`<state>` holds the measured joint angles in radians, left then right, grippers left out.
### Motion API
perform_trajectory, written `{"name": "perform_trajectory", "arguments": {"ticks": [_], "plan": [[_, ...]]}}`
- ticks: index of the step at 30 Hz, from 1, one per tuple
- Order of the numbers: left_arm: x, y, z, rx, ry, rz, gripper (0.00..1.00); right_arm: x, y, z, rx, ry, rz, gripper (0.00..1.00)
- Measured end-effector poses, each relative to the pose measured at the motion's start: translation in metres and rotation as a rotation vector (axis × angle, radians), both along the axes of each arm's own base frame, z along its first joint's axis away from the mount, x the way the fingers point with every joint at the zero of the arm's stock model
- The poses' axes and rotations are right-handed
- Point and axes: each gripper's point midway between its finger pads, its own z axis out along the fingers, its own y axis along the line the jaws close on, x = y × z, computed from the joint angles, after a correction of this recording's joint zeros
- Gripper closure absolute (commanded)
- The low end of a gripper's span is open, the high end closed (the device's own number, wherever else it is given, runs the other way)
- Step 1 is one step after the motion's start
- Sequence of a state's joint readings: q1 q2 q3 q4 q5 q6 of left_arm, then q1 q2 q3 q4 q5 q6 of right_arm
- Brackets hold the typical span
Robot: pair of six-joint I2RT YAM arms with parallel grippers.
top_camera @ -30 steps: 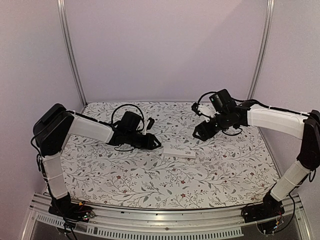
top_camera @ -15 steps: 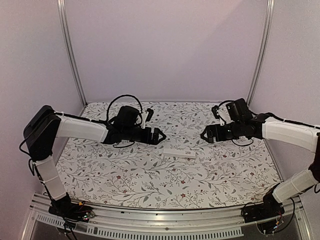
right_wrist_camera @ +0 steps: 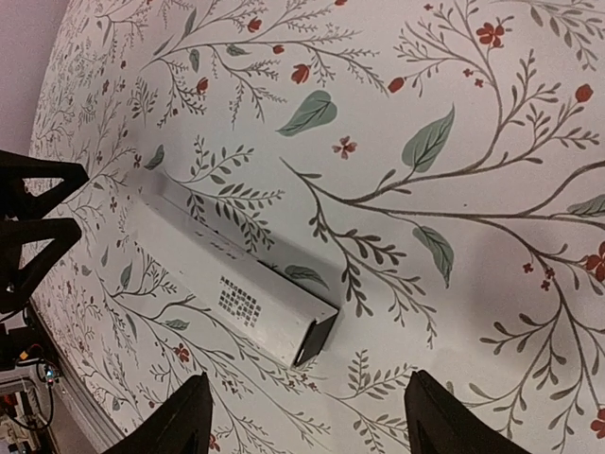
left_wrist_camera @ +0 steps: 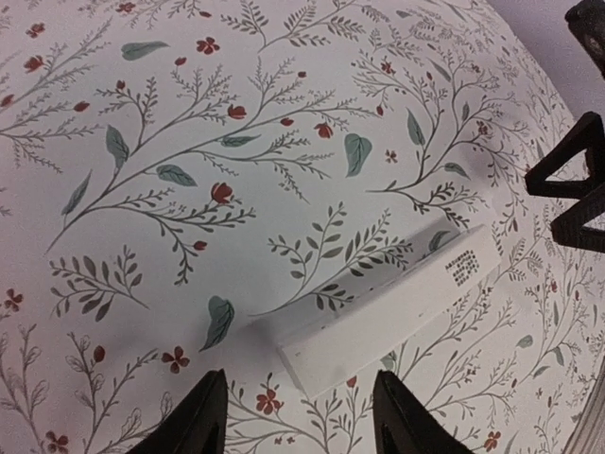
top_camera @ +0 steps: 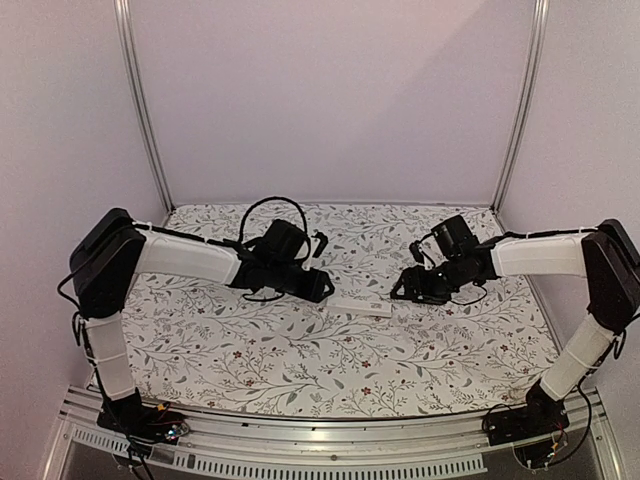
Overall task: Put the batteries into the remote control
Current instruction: Press the battery cover onto the remote control.
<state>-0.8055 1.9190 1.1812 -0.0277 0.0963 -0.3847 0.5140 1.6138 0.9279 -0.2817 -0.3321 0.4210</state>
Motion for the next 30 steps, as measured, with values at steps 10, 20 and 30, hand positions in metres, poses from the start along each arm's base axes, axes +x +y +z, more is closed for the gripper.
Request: {"name": "perform_trajectory", "arguments": {"ticks": [10,20,30], "plan": [[-0.006,-0.009,-0.011,0.081,0.002,-0.021,0.59,-0.004,0.013,-0.021,0.065,0.108,-0.012,0.4],[-0.006,-0.01,-0.024,0.123,0.024,-0.028,0.68,-0.005,0.02,-0.04,0.09,0.174,-0.019,0.51],[-0.008,-0.012,-0.036,0.149,0.043,-0.038,0.76,-0.004,0.026,-0.047,0.117,0.199,-0.019,0.59]]}}
